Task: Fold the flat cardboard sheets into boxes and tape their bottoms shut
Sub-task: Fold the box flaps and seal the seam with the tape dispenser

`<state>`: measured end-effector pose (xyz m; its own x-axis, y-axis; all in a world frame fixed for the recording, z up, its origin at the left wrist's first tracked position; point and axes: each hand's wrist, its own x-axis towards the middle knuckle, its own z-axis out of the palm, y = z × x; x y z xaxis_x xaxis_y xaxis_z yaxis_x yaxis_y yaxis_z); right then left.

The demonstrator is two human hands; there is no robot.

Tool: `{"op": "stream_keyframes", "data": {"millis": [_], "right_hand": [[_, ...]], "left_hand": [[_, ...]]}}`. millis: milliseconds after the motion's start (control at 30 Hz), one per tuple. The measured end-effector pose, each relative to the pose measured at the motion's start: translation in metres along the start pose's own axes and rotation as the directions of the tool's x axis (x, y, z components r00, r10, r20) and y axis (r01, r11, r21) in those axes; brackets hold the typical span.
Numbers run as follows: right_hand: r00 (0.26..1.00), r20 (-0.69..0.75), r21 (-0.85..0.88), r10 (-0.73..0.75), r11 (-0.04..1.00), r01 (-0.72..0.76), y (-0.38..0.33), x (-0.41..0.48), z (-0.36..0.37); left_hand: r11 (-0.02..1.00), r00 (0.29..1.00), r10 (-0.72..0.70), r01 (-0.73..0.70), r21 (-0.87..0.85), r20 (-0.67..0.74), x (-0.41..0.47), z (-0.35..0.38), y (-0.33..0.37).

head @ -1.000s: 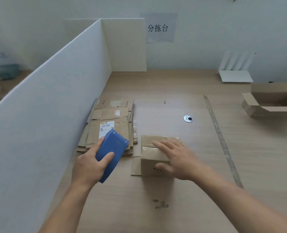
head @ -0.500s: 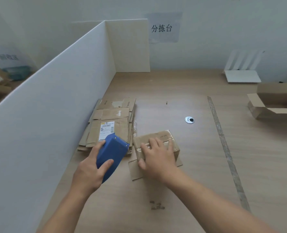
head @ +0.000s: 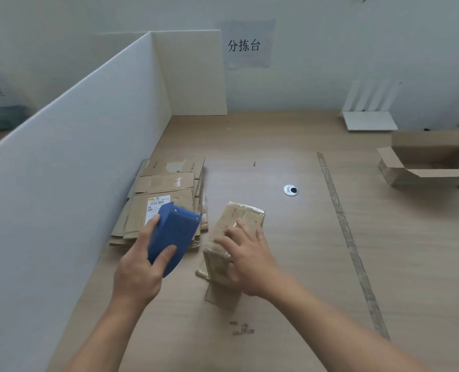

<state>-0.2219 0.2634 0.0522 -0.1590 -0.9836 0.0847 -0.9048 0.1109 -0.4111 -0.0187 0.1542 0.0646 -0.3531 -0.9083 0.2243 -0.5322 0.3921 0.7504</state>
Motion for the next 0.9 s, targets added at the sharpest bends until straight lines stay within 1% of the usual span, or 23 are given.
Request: {"op": "stream_keyframes", "data": {"millis": [100, 167, 233, 300, 333, 400, 433, 500, 600, 633, 700, 767, 833, 900], "right_hand": [[0.997, 0.036, -0.027, 0.062, 0.998, -0.061, 0.015, -0.007, 0.0], [0.998, 0.063, -0.018, 0.007, 1.0, -0.005, 0.025, -0.012, 0.006], [0.996, 0.076, -0.007, -0.037, 0.999, 0.038, 0.031, -0.01, 0.01], [0.993, 0.108, -0.025, -0.049, 0.998, 0.052, 0.029, -0.008, 0.004], [0.99, 0.139, -0.027, -0.029, 0.999, 0.033, 0.028, -0.007, 0.002], [0.992, 0.122, -0.023, -0.025, 0.999, 0.028, 0.026, -0.006, -0.002], [0.995, 0.09, 0.021, -0.035, 0.999, 0.033, 0.025, -0.007, -0.005], [0.999, 0.013, 0.114, -0.04, 0.993, 0.038, 0.022, -0.009, -0.009], [0.99, -0.129, 0.271, -0.054, 0.959, 0.088, 0.015, -0.009, -0.02], [0.988, -0.147, 0.323, -0.045, 0.942, 0.091, 0.011, -0.008, -0.025], [0.989, -0.146, 0.406, -0.032, 0.91, 0.089, 0.007, -0.004, -0.032], [0.996, -0.093, 0.464, -0.01, 0.884, 0.052, 0.004, 0.001, -0.036], [0.998, -0.06, 0.489, -0.006, 0.871, 0.035, 0.002, 0.006, -0.038], [0.996, -0.082, 0.484, -0.021, 0.873, 0.058, -0.002, 0.008, -0.037]], "left_hand": [[0.998, 0.999, 0.046, -0.047, -0.031, -0.023, -0.004, -0.001, -0.004], [0.995, 0.995, 0.097, -0.097, 0.001, -0.009, -0.007, -0.002, -0.007], [0.968, 0.972, 0.234, -0.234, 0.089, 0.005, -0.012, -0.002, -0.008], [0.892, 0.913, 0.406, -0.404, 0.202, 0.033, -0.015, -0.004, -0.008], [0.842, 0.875, 0.481, -0.477, 0.251, 0.05, -0.015, -0.004, -0.009], [0.757, 0.808, 0.585, -0.574, 0.314, 0.066, -0.016, -0.006, -0.013], [0.731, 0.787, 0.613, -0.598, 0.329, 0.067, -0.017, -0.007, -0.015], [0.694, 0.756, 0.65, -0.631, 0.346, 0.074, -0.019, -0.01, -0.018], [0.649, 0.718, 0.687, -0.674, 0.352, 0.107, -0.021, -0.016, -0.02], [0.639, 0.707, 0.697, -0.688, 0.345, 0.117, -0.021, -0.017, -0.019], [0.625, 0.687, 0.713, -0.713, 0.317, 0.141, -0.021, -0.021, -0.016], [0.62, 0.674, 0.72, -0.732, 0.284, 0.166, -0.022, -0.022, -0.012], [0.617, 0.663, 0.723, -0.746, 0.252, 0.192, -0.022, -0.023, -0.009], [0.612, 0.655, 0.727, -0.754, 0.238, 0.206, -0.022, -0.023, -0.007]]}}
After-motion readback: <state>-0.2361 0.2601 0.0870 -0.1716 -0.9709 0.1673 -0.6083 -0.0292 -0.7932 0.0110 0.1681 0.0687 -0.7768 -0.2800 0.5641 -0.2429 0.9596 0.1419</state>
